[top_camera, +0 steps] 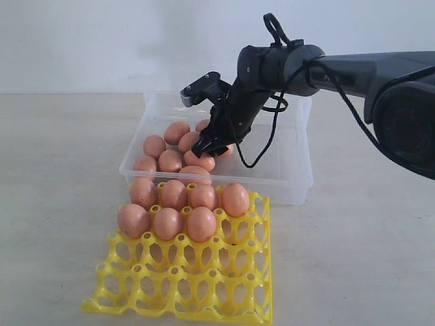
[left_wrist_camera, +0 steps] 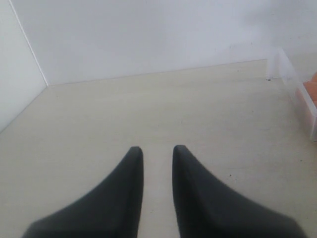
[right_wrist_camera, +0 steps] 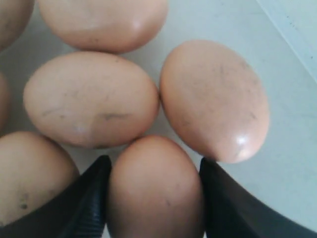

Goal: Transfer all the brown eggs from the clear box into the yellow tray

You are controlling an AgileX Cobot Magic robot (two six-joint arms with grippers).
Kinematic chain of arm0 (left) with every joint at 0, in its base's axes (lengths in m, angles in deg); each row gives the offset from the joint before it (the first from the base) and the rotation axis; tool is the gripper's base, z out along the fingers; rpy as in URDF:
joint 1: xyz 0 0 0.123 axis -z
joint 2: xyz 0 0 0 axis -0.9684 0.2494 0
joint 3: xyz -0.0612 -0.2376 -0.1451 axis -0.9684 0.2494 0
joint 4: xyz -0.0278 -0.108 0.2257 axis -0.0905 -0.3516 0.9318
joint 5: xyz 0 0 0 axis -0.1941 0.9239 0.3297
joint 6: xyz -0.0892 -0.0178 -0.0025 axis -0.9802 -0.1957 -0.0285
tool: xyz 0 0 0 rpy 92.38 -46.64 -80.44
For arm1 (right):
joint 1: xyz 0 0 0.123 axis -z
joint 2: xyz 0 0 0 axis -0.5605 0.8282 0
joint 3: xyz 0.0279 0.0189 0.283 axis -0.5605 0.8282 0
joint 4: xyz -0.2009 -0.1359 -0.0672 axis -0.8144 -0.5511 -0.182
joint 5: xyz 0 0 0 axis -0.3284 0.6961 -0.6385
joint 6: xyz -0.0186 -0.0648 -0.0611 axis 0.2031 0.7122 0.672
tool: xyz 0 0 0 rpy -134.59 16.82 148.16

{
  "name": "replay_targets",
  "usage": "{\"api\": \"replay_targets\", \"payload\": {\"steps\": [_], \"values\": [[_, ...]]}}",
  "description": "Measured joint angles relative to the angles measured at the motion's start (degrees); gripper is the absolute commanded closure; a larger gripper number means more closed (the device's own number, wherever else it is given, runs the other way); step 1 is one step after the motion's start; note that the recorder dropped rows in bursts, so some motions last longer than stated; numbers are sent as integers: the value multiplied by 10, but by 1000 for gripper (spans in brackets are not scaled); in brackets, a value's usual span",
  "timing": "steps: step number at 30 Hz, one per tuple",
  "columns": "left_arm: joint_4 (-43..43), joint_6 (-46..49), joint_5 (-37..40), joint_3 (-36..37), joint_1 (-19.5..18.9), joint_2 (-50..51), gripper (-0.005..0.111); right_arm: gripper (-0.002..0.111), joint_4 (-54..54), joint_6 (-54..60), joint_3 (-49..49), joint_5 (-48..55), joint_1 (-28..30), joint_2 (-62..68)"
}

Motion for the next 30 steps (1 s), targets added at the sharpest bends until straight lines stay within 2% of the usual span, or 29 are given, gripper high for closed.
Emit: {"api": "replay_targets", "payload": {"steps": [8,15,17,18,20,22,23,27,30], "values": [[0,0,0,0,0,0,85,108,-1,-26,0,27,0,-8],[0,0,0,0,0,0,85,109,-3,-126,29,49,-2,-137],[0,0,0,0,0,0,85,109,-7,-131,112,24,-21,-202],[0,0,0,0,0,0,85,109,-8,-142,195,-24,-38,-247],[0,0,0,0,0,0,85,109,-8,-172,269,-94,-54,-292],[0,0,0,0,0,0,85,109,-8,-224,373,-197,-79,-362],[0,0,0,0,0,0,85,109,-8,-264,452,-285,-102,-429],[0,0,0,0,0,0,85,109,-2,-320,578,-415,-155,-542],[0,0,0,0,0,0,85,109,0,-337,630,-434,-186,-612]]}}
